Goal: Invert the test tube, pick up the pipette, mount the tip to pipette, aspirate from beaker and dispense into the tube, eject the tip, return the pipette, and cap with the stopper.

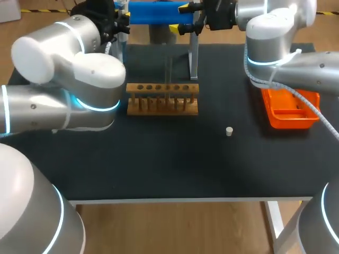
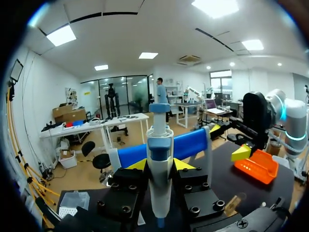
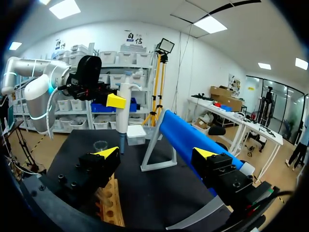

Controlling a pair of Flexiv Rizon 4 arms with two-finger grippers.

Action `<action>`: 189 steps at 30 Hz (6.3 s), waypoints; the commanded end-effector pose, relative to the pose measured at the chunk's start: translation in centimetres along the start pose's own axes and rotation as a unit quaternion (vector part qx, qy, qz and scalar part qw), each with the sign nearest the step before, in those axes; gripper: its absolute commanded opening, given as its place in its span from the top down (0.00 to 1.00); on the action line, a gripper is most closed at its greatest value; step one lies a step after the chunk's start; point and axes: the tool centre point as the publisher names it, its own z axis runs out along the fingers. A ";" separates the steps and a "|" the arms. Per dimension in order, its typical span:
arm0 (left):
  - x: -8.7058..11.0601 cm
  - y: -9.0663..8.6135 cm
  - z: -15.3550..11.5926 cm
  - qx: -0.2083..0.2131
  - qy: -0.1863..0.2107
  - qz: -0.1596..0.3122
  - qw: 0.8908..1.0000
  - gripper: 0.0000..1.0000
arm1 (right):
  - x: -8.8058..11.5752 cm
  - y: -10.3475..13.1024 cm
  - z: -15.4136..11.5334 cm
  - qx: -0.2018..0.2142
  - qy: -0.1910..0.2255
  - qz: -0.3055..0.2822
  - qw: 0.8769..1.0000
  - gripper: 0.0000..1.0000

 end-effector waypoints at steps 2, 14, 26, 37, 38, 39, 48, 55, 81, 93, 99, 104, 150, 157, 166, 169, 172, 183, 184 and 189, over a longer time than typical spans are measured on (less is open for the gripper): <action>0.2 -0.5 1.5 -0.010 -0.049 -0.002 0.999 1.00 | -0.1 0.0 0.0 0.001 0.002 0.000 1.000 0.00; -1.1 0.1 4.1 -0.037 -0.083 -0.020 0.996 1.00 | -0.1 0.0 0.0 0.001 0.002 0.000 1.000 0.00; -1.8 0.1 5.8 -0.055 -0.108 -0.038 0.992 1.00 | -0.1 0.0 0.0 0.001 0.002 0.000 1.000 0.00; -1.9 0.5 7.0 -0.080 -0.115 -0.049 0.989 1.00 | -0.1 0.0 0.0 0.001 0.002 0.000 1.000 0.00; -1.9 0.6 7.0 -0.081 -0.117 -0.050 0.989 1.00 | -0.1 0.0 0.0 0.001 0.002 0.000 1.000 0.00; -1.9 0.6 7.1 -0.081 -0.119 -0.051 0.988 1.00 | -0.1 0.0 0.0 0.001 0.002 0.000 1.000 0.00; -2.1 1.2 7.6 -0.101 -0.131 -0.060 0.984 1.00 | -0.1 0.0 0.0 0.001 0.002 0.000 1.000 0.00; -2.6 1.4 8.1 -0.107 -0.136 -0.065 0.983 1.00 | -0.1 0.0 0.0 0.001 0.002 0.000 1.000 0.00; -3.3 1.9 9.9 -0.143 -0.150 -0.079 0.975 1.00 | -0.1 0.0 0.0 0.001 0.002 0.000 1.000 0.00; -3.3 2.4 10.1 -0.153 -0.152 -0.084 0.973 1.00 | -0.1 0.0 0.0 0.001 0.002 0.000 1.000 0.00; -3.4 2.7 10.1 -0.159 -0.153 -0.086 0.972 1.00 | -0.1 0.0 0.0 0.001 0.002 0.000 1.000 0.00; -3.4 3.0 10.3 -0.164 -0.148 -0.088 0.971 1.00 | -0.1 0.0 0.0 0.001 0.002 0.000 1.000 0.00; -3.1 2.1 10.2 -0.163 -0.138 -0.096 0.972 0.00 | -0.1 0.0 0.0 0.001 0.002 0.000 1.000 0.00; -3.2 -0.2 8.9 -0.141 -0.143 -0.083 0.976 0.00 | -0.1 0.0 0.0 0.001 0.002 0.000 1.000 0.00; -1.6 -1.9 5.4 -0.110 -0.064 -0.049 0.991 0.00 | -0.1 0.0 0.0 0.001 0.002 0.000 1.000 0.00; -0.8 -1.7 3.8 -0.126 -0.026 -0.033 0.991 0.00 | -0.1 0.0 0.0 0.001 0.002 0.000 1.000 0.00; 0.0 -1.3 2.3 -0.121 0.022 -0.017 0.992 0.00 | -0.1 0.0 0.0 0.001 0.002 0.000 1.000 0.00; 2.2 0.0 -3.3 -0.072 0.172 0.049 0.981 0.00 | -0.1 0.0 0.0 0.001 0.002 0.000 1.000 0.00; 2.5 0.1 -3.7 -0.064 0.195 0.056 0.977 0.00 | -0.1 0.0 0.0 0.001 0.002 0.000 1.000 0.00; 3.9 1.4 -4.5 -0.056 0.268 0.087 0.958 0.00 | -0.1 0.0 0.0 0.001 0.002 0.000 1.000 0.00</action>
